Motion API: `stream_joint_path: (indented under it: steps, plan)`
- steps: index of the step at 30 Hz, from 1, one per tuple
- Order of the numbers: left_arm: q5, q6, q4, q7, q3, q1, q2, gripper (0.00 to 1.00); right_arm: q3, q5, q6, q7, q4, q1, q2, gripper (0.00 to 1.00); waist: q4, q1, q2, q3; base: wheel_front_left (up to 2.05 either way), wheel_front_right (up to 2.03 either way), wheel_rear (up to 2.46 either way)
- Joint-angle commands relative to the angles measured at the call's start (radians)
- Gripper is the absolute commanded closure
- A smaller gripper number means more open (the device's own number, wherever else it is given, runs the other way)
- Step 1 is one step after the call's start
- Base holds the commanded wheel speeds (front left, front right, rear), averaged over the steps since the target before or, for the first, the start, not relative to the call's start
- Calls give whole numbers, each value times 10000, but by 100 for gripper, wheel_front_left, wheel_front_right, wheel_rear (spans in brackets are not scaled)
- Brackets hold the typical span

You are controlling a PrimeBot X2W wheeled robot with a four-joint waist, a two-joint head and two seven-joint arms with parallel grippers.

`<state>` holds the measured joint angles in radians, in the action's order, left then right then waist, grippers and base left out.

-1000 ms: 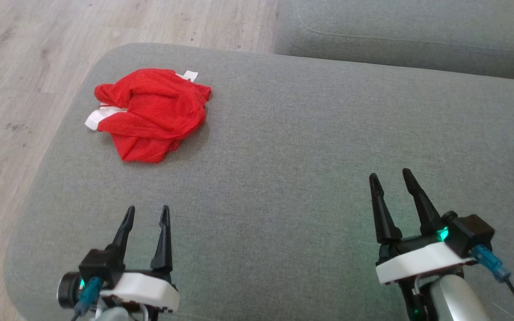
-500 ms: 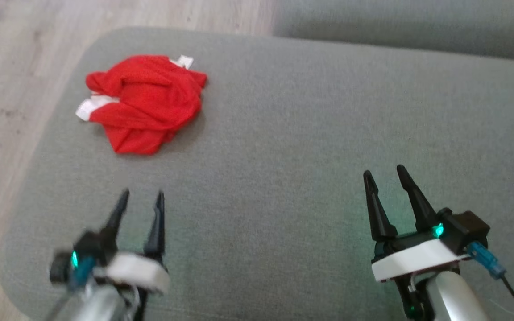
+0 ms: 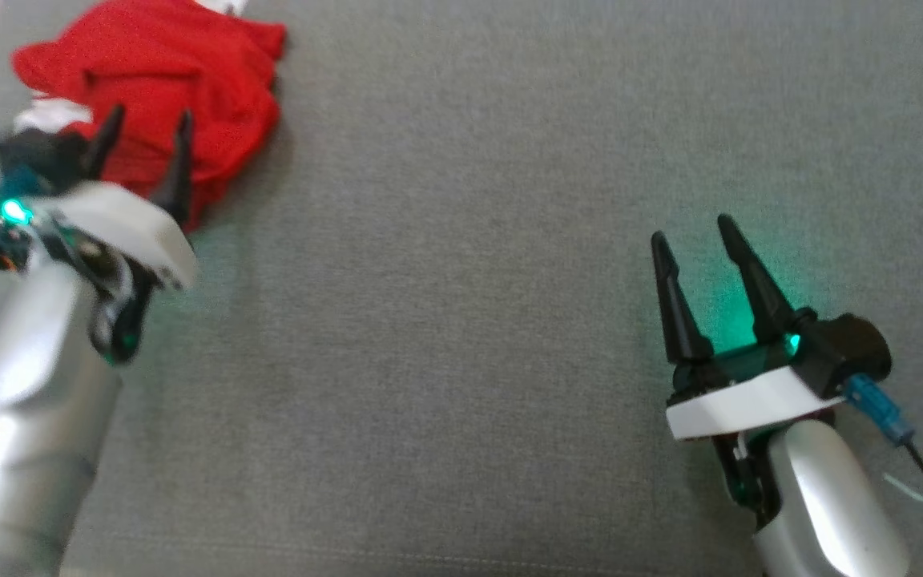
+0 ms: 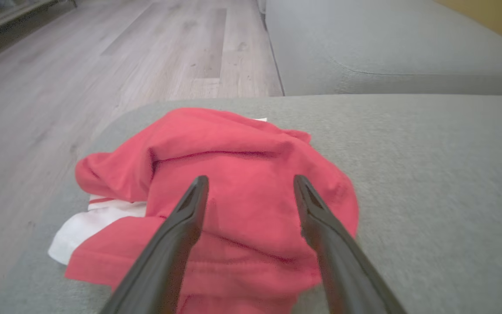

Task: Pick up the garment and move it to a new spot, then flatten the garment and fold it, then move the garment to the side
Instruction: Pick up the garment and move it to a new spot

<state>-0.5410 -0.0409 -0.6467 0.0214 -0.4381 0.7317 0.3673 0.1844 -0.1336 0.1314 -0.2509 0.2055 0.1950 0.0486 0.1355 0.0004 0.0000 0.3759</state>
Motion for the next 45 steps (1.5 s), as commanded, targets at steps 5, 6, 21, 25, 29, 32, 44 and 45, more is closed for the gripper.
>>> stream_joint_path:
  steps: [5, 6, 21, 25, 29, 32, 44, 45]
  plan:
    - [-474, -463, -1099, 602, 512, 1310, 465, 0, 76, 19, -7, -109, -486, 352, 16, 0, -380, -4, 0, 673, 0, 0, 0]
    - [-549, -524, -1369, 719, 500, 1457, 440, 0, 47, 31, -7, -109, -499, 372, 16, 0, -396, -4, 0, 707, 0, 0, 0]
    - [-1278, -891, -2754, -265, 31, 2126, 299, 100, -35, 53, -7, -109, -343, 330, 16, 0, -412, -4, 0, 295, 0, 0, 0]
    - [-1424, -894, -2337, -1258, -178, 2082, 415, 100, 21, -37, -7, -109, -254, 250, 16, 0, -382, -4, 0, -216, 0, 0, 0]
    - [-1750, -895, -1738, -1933, -292, 1841, 416, 100, 92, -151, -7, -109, -130, 36, 16, 0, -344, -4, 0, -919, 0, 0, 0]
    - [-1860, -896, -953, -2110, -627, 1379, 304, 100, 183, -285, -7, -109, -46, -168, 16, 0, -374, -4, 0, -1562, 0, 0, 0]
    - [-1709, -229, 1278, -1782, -1963, -176, -1590, 100, 435, -562, -7, -109, -128, -281, 16, 0, -1326, -4, 0, -2179, 0, 0, 0]
    - [-1709, -229, 1278, -1782, -1963, -176, -1590, 100, 435, -562, -7, -109, -128, -281, 16, 0, -1326, -4, 0, -2179, 0, 0, 0]
